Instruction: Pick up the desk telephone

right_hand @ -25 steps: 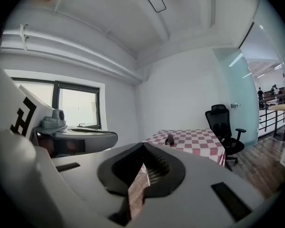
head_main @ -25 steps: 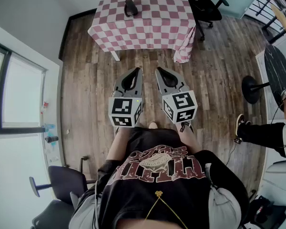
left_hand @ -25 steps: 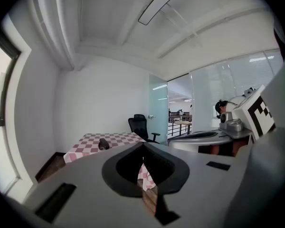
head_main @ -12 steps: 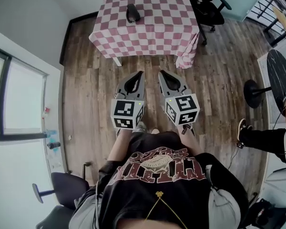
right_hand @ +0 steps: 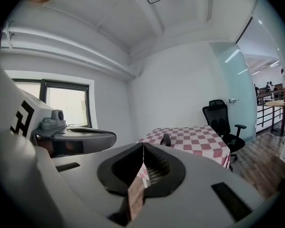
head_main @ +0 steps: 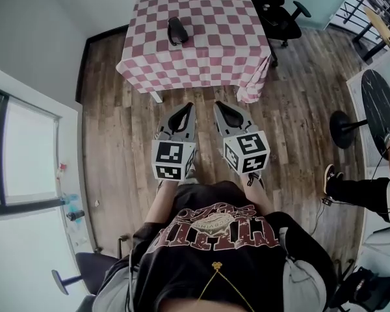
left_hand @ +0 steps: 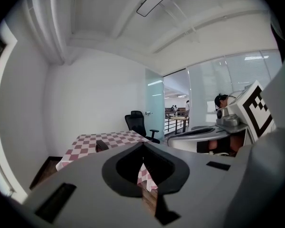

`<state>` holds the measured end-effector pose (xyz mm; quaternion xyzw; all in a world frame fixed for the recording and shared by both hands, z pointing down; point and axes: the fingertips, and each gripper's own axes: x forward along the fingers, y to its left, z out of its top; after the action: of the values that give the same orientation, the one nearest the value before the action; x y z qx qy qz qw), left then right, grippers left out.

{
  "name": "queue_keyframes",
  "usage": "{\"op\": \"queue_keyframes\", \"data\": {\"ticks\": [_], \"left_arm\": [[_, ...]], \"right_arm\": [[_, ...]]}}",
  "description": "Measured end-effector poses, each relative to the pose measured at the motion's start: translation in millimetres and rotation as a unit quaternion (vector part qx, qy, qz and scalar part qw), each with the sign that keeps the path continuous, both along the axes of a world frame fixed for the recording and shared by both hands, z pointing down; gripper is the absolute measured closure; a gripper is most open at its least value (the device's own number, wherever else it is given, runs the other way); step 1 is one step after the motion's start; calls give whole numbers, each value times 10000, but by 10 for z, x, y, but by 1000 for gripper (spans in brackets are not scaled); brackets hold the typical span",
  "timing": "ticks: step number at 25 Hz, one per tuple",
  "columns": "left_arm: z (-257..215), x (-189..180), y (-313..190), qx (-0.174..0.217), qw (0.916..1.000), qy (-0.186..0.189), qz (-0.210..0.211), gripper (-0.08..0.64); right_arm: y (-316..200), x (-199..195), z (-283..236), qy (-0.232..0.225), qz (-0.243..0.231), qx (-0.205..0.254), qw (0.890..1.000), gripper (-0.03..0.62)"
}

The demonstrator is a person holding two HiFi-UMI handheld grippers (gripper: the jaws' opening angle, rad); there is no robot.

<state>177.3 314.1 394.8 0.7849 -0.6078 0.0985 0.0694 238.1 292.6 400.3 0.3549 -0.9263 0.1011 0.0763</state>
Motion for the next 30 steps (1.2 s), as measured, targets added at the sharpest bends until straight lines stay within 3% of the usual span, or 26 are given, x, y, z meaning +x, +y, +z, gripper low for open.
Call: {"op": "queue_keyframes", "data": {"ticks": [9, 22, 26, 30], "left_arm": [[63, -316, -296, -73, 9994, 11, 337, 552], [285, -588, -470, -306, 9964, 243, 746, 552], [354, -639, -503, -402, 9962, 242, 730, 552], [367, -722, -610, -411, 9958, 537, 623, 552]], "right_arm": [[-203, -384, 87, 379, -35, 29, 9993, 572], [-364, -756, 294, 345, 217, -165, 9990, 574], [-459, -780, 309, 438, 274, -109, 9986, 574], [-598, -842, 319, 495, 229, -136, 9984, 573]]}}
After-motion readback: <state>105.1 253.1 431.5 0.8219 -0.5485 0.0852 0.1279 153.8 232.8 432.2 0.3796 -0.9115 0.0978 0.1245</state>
